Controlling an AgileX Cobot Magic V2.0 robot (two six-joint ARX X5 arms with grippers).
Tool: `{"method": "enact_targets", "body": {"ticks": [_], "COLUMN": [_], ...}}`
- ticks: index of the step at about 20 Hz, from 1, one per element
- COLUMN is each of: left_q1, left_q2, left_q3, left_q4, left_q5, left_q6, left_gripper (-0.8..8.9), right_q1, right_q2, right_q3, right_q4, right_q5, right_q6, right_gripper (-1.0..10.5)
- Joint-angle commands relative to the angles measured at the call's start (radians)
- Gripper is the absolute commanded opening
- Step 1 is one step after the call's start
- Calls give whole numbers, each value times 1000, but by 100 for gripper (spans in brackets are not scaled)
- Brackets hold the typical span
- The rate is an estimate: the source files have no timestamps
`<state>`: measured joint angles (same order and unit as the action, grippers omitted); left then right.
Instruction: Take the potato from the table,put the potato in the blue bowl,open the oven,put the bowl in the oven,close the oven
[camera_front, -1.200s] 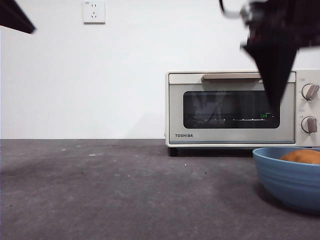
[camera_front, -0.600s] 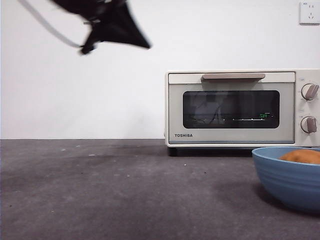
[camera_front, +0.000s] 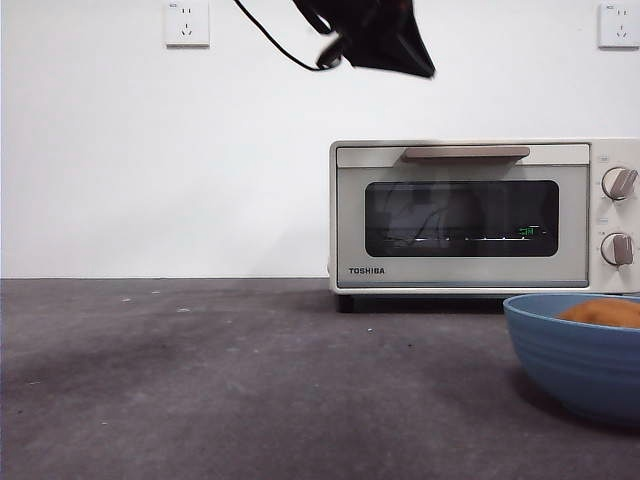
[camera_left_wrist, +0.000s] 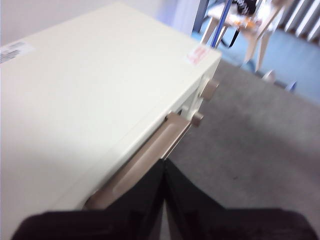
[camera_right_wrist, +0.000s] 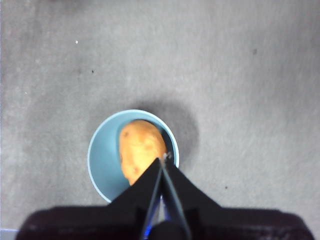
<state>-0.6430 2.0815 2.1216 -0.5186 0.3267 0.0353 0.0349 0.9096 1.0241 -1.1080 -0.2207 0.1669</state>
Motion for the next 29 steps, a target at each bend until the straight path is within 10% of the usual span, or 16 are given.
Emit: {"method": "enact_targets", "body": {"ticks": [1, 13, 29], "left_q1": [-20, -25, -58], "left_q2": [32, 128, 161], "left_q3": [-1, -1, -1], "left_q4": [27, 102, -143], "left_q5": [-31, -154, -118], "left_q6": [137, 365, 315], "left_gripper": [-5, -8, -8], "right_q1": [-33, -43, -43], "right_q2": [-43, -236, -236], "right_q3": [-56, -113, -113], "right_q4": [20, -42, -84], "right_q5": [-15, -42, -41], "right_q6": [-20, 43, 44], "right_gripper": [-8, -8, -8]}}
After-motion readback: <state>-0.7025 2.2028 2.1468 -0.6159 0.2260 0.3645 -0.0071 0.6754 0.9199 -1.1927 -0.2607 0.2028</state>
